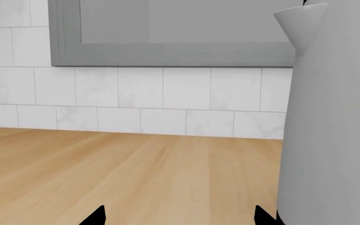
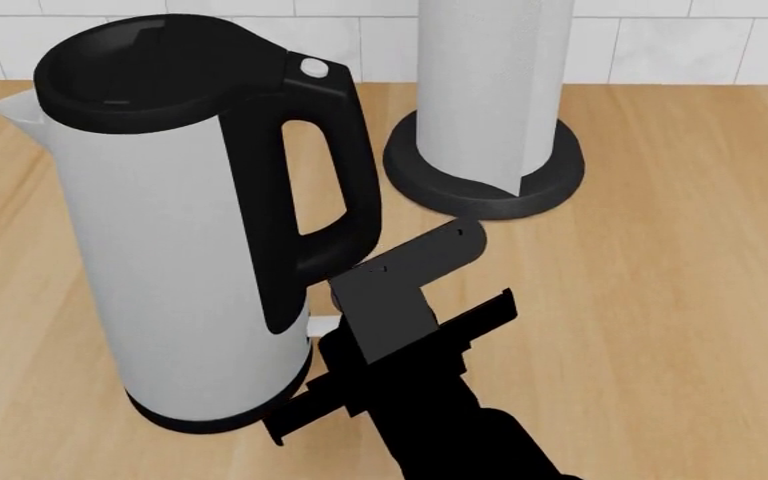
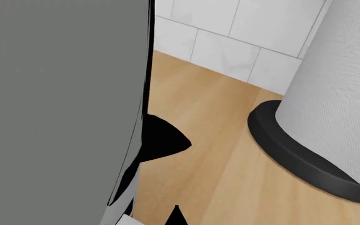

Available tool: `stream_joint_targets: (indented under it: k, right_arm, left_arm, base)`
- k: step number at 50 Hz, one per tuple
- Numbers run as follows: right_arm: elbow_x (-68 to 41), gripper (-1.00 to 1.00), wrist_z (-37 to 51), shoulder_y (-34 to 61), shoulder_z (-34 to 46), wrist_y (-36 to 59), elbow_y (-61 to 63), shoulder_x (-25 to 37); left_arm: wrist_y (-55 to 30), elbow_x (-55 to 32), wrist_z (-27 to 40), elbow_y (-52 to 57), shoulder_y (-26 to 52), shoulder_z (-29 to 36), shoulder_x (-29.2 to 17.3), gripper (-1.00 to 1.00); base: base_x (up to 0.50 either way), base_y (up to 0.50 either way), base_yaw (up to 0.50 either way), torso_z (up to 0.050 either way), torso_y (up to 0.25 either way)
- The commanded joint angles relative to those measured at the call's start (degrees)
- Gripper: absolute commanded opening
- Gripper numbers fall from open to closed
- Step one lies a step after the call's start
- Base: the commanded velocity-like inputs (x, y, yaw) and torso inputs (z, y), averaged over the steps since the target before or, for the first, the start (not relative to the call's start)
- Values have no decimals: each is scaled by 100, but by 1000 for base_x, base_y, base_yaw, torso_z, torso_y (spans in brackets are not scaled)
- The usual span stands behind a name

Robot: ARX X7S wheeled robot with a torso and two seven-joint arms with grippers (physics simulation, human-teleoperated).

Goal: Press down the lever to turn on the electric kettle.

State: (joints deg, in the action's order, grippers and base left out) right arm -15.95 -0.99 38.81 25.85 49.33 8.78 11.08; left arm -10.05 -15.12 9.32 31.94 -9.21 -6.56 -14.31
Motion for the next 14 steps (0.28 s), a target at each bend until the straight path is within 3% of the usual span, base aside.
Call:
stream_joint_targets:
  k: [1, 14]
  right_arm:
    - [25, -100, -111, -520, 146, -581, -1292, 54]
    - [90, -100, -174, -975, 269, -1113, -1934, 107]
  left_arm:
    - [-7, -31, 38, 9, 8, 20, -24, 100]
    - [-8, -50, 71, 52, -19, 43, -63, 100]
  base:
    - [0, 0, 3, 0, 0]
    - [2, 0, 1, -1, 0]
